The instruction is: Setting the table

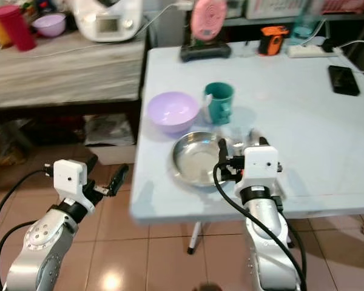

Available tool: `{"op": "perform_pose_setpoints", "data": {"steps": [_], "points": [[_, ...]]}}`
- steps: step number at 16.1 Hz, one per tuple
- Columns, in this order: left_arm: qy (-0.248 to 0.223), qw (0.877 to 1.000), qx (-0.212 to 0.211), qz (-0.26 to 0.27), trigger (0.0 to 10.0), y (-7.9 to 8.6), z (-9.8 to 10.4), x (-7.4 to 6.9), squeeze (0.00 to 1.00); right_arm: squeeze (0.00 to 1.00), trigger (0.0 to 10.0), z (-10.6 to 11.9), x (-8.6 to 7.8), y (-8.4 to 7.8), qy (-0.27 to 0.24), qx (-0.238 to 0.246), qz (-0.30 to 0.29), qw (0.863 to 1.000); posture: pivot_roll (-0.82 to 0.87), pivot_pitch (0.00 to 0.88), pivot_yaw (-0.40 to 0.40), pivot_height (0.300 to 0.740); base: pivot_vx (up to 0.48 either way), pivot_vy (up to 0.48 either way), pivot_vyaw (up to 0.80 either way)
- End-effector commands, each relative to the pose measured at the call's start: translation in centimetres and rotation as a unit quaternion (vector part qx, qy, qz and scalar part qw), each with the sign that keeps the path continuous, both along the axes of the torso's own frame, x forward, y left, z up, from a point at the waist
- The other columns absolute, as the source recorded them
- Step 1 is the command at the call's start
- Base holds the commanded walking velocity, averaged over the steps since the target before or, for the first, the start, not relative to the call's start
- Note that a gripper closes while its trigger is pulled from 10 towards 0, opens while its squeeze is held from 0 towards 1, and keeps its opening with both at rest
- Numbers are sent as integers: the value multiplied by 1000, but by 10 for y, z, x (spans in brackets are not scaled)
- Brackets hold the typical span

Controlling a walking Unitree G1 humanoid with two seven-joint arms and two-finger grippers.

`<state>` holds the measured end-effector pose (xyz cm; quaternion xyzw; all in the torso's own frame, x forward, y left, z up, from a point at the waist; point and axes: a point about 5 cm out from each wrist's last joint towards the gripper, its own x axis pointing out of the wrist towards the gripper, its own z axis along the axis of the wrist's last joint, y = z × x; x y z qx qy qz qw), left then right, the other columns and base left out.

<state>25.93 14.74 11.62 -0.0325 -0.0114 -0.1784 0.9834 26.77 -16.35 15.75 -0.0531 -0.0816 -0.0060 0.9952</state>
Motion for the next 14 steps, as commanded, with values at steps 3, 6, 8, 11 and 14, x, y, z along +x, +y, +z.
{"op": "perform_pose_setpoints", "data": {"steps": [3, 6, 8, 11, 14], "points": [[-1, 999, 2, -38, 10000, -3, 1, -7, 0, 0, 10000, 0, -3, -9, 5, 3, -15, 1000, -171, 148, 48, 740, 109, 0, 0], [6, 998, 17, -60, 10000, 2, -2, -12, 0, 0, 10000, -2, -6, -12, 15, 12, -20, 1000, -173, 156, 48, 740, 0, 0, 0], [9, 994, 40, -102, 10000, 1, -4, -18, 0, 0, 10000, -5, -7, -17, 28, 23, -26, 999, -177, 165, 46, 740, 0, 0, 0], [16, 986, 63, -151, 10000, 1, -5, -24, 0, 0, 10000, -10, -9, -17, 50, 38, -12, 998, -183, 177, 47, 740, 0, 0, 0], [17, 985, 66, -156, 10000, 3, -4, -26, 0, 0, 10000, -13, -12, -17, 65, 53, -13, 996, -188, 185, 47, 740, 0, 0, 0]]}}
